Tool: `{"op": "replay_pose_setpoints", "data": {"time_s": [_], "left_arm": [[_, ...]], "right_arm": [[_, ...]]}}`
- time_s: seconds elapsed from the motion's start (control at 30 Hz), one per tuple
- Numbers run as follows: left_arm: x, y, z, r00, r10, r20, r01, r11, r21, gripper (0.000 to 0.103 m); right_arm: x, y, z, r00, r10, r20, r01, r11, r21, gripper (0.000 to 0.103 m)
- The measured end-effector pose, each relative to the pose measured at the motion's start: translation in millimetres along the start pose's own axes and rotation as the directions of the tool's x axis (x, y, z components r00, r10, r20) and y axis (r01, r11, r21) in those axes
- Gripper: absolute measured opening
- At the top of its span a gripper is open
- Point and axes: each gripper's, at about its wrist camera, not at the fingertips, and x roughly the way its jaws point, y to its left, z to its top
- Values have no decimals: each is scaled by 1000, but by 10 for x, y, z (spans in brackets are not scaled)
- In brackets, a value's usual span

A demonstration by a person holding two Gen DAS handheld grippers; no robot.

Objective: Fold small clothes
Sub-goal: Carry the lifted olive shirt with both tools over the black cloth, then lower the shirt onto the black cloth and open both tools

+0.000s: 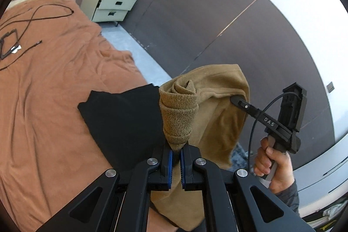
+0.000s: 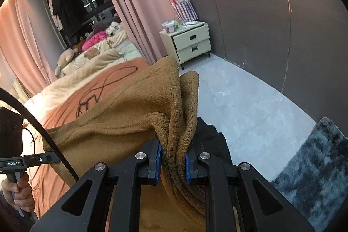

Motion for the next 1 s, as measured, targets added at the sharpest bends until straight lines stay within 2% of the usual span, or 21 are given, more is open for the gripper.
{"op": "replay_pose_setpoints", "data": {"time_s": [0.13,0.27,0.33,0.37,0.4,0.43,0.47,0.63,0.7,0.77,0.87,1.0], "left_arm": [[186,185,80,999,39,-11,-38,999,16,5],[315,343,194,998,60,16,-61,998,36,6],[404,456,238,994,106,39,-108,993,39,7],[463,509,242,990,138,39,-140,989,38,17],[533,569,242,984,175,28,-176,984,31,34],[641,680,222,971,239,6,-239,971,12,41],[690,751,203,966,257,-4,-257,967,2,49],[795,1042,115,965,261,-26,-262,964,-36,49],[806,1121,98,964,266,-27,-267,963,-47,49],[818,1168,82,963,268,-29,-270,961,-54,49],[893,1206,71,957,286,-42,-287,957,-37,49],[1032,1245,96,951,305,-47,-306,952,-24,49]], "right_arm": [[162,-97,73,999,-34,-23,34,999,-12,13],[338,-64,113,999,-45,-5,45,999,-29,14],[441,-70,93,998,-64,5,64,998,-30,18],[539,-72,57,996,-92,-3,92,995,-30,29],[649,-89,47,990,-139,-32,138,990,-23,37],[745,-110,47,981,-181,-67,180,984,-11,54],[807,-129,47,975,-204,-87,205,979,3,56],[776,-100,56,976,-209,-65,208,978,-22,56],[808,-61,40,975,-204,-89,201,979,-43,55],[950,-29,7,969,-200,-143,191,979,-71,36],[1179,-44,17,952,-214,-217,194,975,-111,20],[1418,-59,178,937,-245,-250,222,968,-117,19]]}}
